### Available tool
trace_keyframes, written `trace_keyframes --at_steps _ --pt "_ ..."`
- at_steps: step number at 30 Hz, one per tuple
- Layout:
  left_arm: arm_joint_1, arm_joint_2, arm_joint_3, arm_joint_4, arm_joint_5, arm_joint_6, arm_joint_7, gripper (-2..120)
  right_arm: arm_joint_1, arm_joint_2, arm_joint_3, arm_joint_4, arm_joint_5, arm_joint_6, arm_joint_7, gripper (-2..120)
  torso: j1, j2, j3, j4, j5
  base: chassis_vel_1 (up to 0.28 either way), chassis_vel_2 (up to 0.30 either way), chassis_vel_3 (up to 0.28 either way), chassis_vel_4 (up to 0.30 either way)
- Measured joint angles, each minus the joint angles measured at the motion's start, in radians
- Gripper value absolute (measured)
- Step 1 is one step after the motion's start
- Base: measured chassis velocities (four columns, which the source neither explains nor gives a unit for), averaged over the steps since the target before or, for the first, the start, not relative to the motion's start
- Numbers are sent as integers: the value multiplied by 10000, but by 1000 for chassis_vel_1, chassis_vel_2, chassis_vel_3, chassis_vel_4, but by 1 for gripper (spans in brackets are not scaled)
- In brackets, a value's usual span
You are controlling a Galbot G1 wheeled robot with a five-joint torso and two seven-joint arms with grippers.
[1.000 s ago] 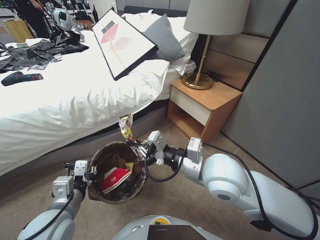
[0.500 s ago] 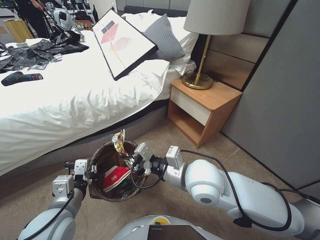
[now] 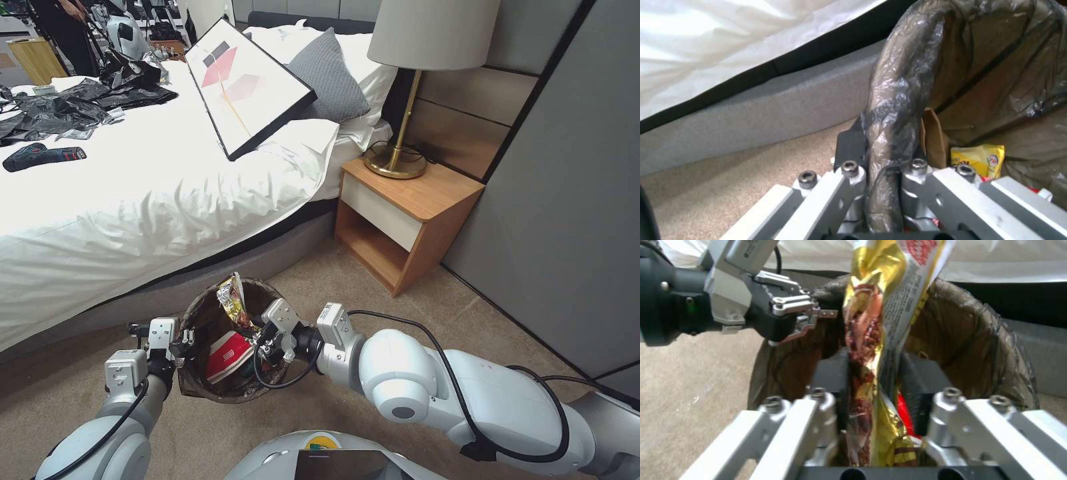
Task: Pick up the trash bin, then pick up the garbage from the floor and place it into the trash bin.
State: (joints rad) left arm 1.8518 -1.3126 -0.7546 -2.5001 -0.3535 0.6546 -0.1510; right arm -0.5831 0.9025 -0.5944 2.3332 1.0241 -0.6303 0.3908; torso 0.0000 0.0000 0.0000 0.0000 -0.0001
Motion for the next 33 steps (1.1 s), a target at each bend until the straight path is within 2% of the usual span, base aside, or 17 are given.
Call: trace_keyframes --at_steps 1,3,5,6,8,9,10,13,15,16,18,24,30,31,33 --pt "-1 3 0 0 -9 2 1 3 21 27 -24 -38 20 -1 33 35 0 0 0 0 0 0 0 0 0" --pt "-3 6 0 0 -13 3 2 3 29 39 -39 -46 35 -4 37 39 0 0 0 0 0 0 0 0 0" --pt "-17 5 2 0 -20 5 4 3 37 87 -86 -83 56 -5 63 49 0 0 0 0 0 0 0 0 0" --pt "-17 5 2 0 -20 5 4 3 37 87 -86 -83 56 -5 63 49 0 0 0 0 0 0 0 0 0" --pt "-18 2 10 0 -24 8 12 3 44 154 -161 -155 111 0 226 62 0 0 0 0 1 0 0 0 0" --pt "-18 2 10 0 -24 8 12 3 44 154 -161 -155 111 0 226 62 0 0 0 0 1 0 0 0 0" --pt "-15 2 9 0 -27 9 14 3 56 184 -189 -181 133 1 281 69 0 0 0 -1 1 0 0 0 0" --pt "-9 2 3 0 -34 10 17 3 83 230 -221 -204 167 1 318 76 0 0 0 0 1 0 0 0 0" --pt "-2 2 -6 0 -38 10 29 3 125 287 -254 -249 184 10 347 88 0 0 0 0 0 0 0 0 0" --pt "-2 2 -6 0 -38 10 29 3 125 287 -254 -249 184 10 347 88 0 0 0 0 0 0 0 0 0" --pt "9 5 -17 0 -38 9 33 3 144 314 -262 -265 178 33 357 96 0 0 0 0 0 0 0 0 0" --pt "48 28 -53 0 -40 8 32 3 154 339 -132 -251 179 82 373 100 0 0 0 0 1 0 0 0 0" --pt "82 -12 -50 0 -17 9 31 3 -32 167 1202 1 62 515 223 100 0 0 0 1 2 0 0 0 0" --pt "92 -13 -56 0 0 9 31 3 -124 5 1627 123 -45 792 128 100 0 0 0 -1 1 0 0 0 0" --pt "99 -12 -62 0 8 10 30 3 -185 -103 1842 202 -143 1059 103 100 0 0 0 -1 2 0 0 0 0"
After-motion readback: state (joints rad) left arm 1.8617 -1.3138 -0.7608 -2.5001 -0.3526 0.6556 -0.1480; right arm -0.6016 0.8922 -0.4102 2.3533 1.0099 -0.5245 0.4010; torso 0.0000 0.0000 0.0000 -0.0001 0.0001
